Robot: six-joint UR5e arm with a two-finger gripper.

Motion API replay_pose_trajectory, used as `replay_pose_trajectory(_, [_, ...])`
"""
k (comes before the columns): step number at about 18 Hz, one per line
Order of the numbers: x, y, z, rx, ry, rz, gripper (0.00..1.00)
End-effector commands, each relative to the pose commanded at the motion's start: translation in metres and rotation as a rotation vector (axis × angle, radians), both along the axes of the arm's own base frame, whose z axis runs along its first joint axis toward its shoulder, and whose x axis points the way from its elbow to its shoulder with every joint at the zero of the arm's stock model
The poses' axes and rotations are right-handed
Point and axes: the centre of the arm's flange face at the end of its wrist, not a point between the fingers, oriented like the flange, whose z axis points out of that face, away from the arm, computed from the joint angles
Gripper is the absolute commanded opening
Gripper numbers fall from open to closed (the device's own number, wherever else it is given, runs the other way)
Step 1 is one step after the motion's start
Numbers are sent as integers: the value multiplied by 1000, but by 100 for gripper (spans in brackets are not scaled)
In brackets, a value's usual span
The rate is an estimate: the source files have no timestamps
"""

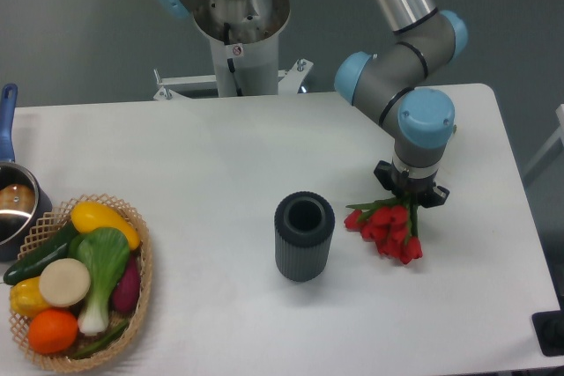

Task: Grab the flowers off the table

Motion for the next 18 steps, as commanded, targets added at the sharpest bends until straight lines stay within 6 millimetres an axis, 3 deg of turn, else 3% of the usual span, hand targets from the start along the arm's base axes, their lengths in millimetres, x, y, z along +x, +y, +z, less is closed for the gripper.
replay_pose_trajectory(3, [-3, -11, 18, -1, 0, 14, 0])
replay_pose_trajectory(6, [-9, -21, 51, 25, 29, 38, 0])
replay_pose_trajectory(12, [-45, -21, 118, 56, 18, 58, 0])
replay_pose_trajectory(18, [-69, -49, 150, 56, 7, 85, 0])
